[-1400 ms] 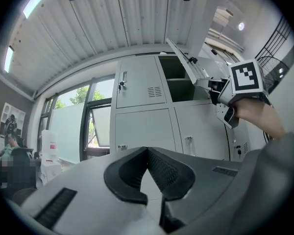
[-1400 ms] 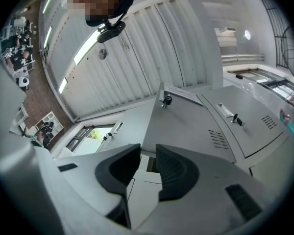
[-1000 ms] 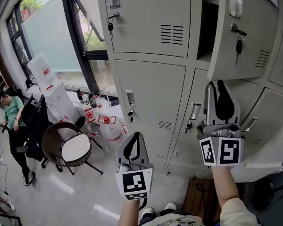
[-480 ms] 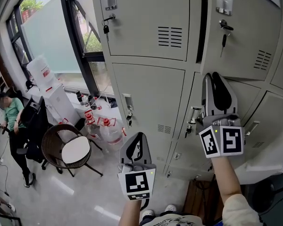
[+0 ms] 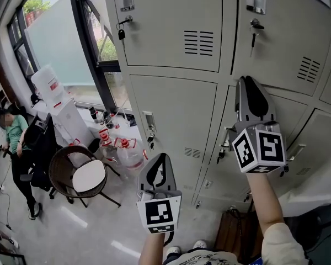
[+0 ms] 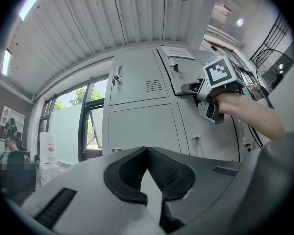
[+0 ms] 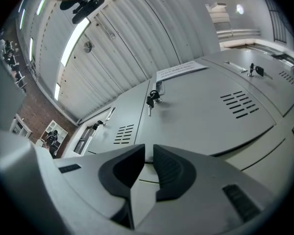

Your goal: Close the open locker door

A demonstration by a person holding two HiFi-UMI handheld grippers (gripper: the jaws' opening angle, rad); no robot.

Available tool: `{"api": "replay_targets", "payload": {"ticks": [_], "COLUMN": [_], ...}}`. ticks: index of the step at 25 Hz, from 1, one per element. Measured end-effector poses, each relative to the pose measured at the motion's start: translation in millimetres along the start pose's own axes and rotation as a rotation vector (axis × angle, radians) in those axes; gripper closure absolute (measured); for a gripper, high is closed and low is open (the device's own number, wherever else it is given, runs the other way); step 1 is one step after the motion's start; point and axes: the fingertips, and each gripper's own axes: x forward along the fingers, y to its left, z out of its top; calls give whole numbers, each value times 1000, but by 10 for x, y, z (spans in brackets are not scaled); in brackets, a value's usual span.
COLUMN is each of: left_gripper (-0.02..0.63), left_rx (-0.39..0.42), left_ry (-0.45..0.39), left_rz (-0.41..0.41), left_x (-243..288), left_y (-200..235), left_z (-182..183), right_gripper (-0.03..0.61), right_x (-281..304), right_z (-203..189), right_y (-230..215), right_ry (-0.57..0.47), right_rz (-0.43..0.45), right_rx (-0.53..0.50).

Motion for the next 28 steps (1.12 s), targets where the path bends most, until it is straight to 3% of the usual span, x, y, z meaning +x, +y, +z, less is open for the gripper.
{"api": "replay_targets", "payload": {"ticks": [9, 12, 28], "left_gripper": [609, 609, 609], "left_rx": [1, 1, -11], "left_ry": [1, 0, -3], "left_rz": [-6, -10, -38], "left_x": [113, 143, 166], "left_y": [-17, -25, -13], "left_z": [-4, -4, -15], "right_gripper": [546, 581, 581], "right_x": [173, 177, 5], "right_z": [-131, -133, -165], "right_y": [-116, -154, -29], "right_ry": [62, 74, 85], "right_rz": [-27, -43, -1], "right_rx": [16, 7, 21]}}
